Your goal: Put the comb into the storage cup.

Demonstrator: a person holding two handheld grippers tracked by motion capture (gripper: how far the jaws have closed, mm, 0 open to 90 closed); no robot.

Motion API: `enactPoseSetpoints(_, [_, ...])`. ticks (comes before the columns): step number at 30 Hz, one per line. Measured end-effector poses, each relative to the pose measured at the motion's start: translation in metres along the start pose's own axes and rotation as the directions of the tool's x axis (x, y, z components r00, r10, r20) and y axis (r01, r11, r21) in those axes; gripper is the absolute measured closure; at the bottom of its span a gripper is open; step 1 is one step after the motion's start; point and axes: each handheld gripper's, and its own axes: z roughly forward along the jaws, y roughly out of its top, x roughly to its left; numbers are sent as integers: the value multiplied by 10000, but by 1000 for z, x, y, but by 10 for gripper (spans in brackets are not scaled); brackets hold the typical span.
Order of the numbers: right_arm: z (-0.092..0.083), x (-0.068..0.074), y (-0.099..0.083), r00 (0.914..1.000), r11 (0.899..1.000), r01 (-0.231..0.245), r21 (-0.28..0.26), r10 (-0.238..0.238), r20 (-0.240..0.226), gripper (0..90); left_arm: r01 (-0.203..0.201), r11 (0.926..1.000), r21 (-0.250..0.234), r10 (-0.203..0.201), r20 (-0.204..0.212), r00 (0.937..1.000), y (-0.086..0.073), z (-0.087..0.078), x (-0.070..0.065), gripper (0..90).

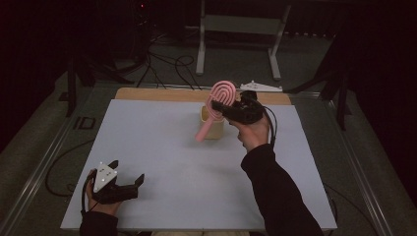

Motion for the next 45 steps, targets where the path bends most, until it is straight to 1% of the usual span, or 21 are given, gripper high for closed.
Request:
enactPoseSetpoints(1, [0,0,1,10000,10000,37,7,-37,31,635,-93,9999,41,93,-12,10000,0,0,0,1])
enactPoseSetpoints(6, [-1,1,7,9998,9998,177,-11,-177,134,635,-138,9999,74,139,-2,9999,0,2,-1,1])
enactPoseSetpoints(9, [-2,-1,13,9993,9996,259,-77,-257,259,635,-219,9997,109,220,-54,9997,0,3,-1,0])
enactPoseSetpoints(17, [-5,-3,24,9982,9992,374,-156,-366,484,635,-169,9998,102,170,-119,9998,-1,4,0,1])
enactPoseSetpoints(26, [-2,-9,32,9959,9988,456,-189,-439,795,635,-211,9997,144,213,-124,9997,-1,5,0,0])
enactPoseSetpoints(32, [0,-12,37,9936,9985,496,-211,-472,1026,635,-190,9997,131,191,-113,9998,-1,5,0,1])
enactPoseSetpoints(33, [0,-13,39,9919,9981,569,-214,-541,1152,635,-198,9997,132,199,-107,9997,-1,4,0,0])
enactPoseSetpoints(39, [1,-16,47,9890,9973,622,-385,-564,1370,635,-181,9998,129,183,-115,9998,-1,5,0,1])
enactPoseSetpoints(45, [4,-17,50,9835,9966,790,-227,-742,1647,635,-250,9996,136,251,-127,9996,-1,5,0,0])
